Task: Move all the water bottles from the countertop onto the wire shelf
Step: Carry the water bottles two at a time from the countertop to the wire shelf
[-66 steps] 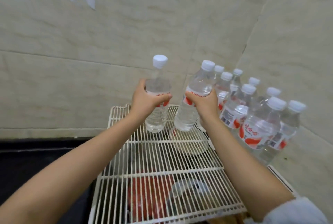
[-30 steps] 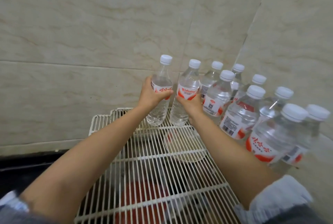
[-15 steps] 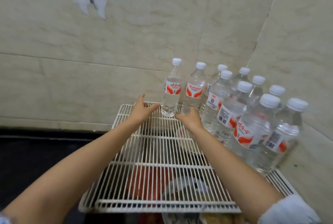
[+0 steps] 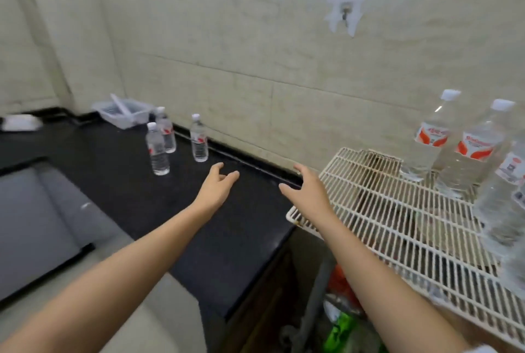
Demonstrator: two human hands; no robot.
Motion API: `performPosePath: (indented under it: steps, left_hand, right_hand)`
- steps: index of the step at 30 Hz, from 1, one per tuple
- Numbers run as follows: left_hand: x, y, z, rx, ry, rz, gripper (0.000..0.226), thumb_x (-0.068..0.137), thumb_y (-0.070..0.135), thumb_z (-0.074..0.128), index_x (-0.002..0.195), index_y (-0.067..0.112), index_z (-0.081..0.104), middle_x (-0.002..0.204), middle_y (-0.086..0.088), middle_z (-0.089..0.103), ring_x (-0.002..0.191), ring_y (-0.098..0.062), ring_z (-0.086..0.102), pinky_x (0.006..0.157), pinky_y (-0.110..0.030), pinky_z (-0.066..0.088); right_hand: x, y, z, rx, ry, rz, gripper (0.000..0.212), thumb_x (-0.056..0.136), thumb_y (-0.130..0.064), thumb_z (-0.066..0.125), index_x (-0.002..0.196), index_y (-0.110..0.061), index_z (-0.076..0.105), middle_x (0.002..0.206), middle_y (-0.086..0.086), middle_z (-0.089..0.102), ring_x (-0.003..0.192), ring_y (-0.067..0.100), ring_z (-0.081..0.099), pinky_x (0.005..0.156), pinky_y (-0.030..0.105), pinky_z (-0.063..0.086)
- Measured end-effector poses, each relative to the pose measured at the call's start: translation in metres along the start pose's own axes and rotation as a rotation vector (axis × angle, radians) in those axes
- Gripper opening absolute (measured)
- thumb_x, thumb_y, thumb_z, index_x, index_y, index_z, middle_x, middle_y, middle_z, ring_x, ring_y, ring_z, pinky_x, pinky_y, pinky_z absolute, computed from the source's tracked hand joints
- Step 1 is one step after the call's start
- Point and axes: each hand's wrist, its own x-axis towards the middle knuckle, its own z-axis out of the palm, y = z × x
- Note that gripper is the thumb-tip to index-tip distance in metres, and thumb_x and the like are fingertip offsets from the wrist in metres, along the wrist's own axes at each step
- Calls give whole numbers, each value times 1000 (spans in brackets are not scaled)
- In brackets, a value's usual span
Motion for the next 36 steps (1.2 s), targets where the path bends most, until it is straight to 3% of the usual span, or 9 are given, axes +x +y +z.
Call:
performPosePath:
  steps: [4, 8, 13, 19, 23, 27, 31, 36]
  left_hand:
    - [-16, -31, -89, -16, 170, -45, 57, 92, 33, 48, 140, 12, 27, 118, -5, 48, 105, -20, 49, 89, -31, 38]
    - [-36, -66, -172, -40, 307, -104, 58, 91, 33, 49, 140, 11, 27, 127, -13, 47, 110, -24, 49, 94, -34, 38]
    - [-68, -107, -274, -54, 343, -102, 58, 94, 31, 45, 142, 10, 23, 123, -3, 40, 119, -22, 42, 90, -27, 30]
    - [-86, -146, -398, -63, 463, -103, 54, 94, 29, 45, 141, 9, 25, 139, -18, 40, 128, -29, 38, 101, -36, 31]
    - [-84, -173, -430, -73, 475, -138, 54, 94, 27, 45, 141, 8, 26, 133, -18, 44, 125, -28, 41, 92, -30, 31]
    - [-72, -205, -442, -108, 472, -194, 54, 93, 26, 47, 140, 8, 27, 115, -10, 44, 123, -29, 42, 88, -26, 28]
    - [-45, -229, -460, -73, 452, -231, 54, 93, 28, 47, 140, 10, 27, 131, -16, 45, 121, -27, 43, 89, -28, 30]
    - [26, -246, -501, 20, 490, -205, 54, 93, 29, 48, 140, 11, 27, 133, -17, 44, 111, -23, 44, 89, -30, 32]
  right_hand:
    - [-6, -39, 52, 7, -93, -29, 60, 84, -29, 61, 137, -15, 36, 142, 10, 40, 131, 25, 38, 106, 41, 35]
    - [-15, -77, 107, -33, -169, -22, 59, 84, -31, 60, 136, -17, 37, 142, 10, 40, 130, 26, 38, 105, 44, 36]
    - [-31, -145, 194, -54, -227, -6, 57, 83, -31, 60, 134, -16, 39, 139, 11, 42, 130, 27, 38, 105, 45, 35]
    - [-54, -217, 299, -50, -344, -46, 61, 81, -33, 62, 134, -16, 38, 138, 11, 43, 130, 27, 38, 106, 47, 33]
    - [-57, -230, 339, -57, -398, -17, 60, 80, -33, 63, 133, -17, 39, 137, 11, 43, 130, 27, 37, 106, 46, 33]
    - [-39, -233, 363, -58, -391, -3, 59, 80, -32, 63, 132, -16, 40, 138, 11, 43, 130, 26, 38, 106, 45, 34]
    - [-7, -228, 392, -35, -376, -11, 59, 81, -29, 63, 133, -16, 39, 138, 12, 42, 130, 26, 38, 105, 40, 35]
    - [68, -223, 432, 26, -314, -4, 62, 82, -25, 64, 136, -13, 36, 139, 15, 41, 130, 28, 38, 101, 37, 34]
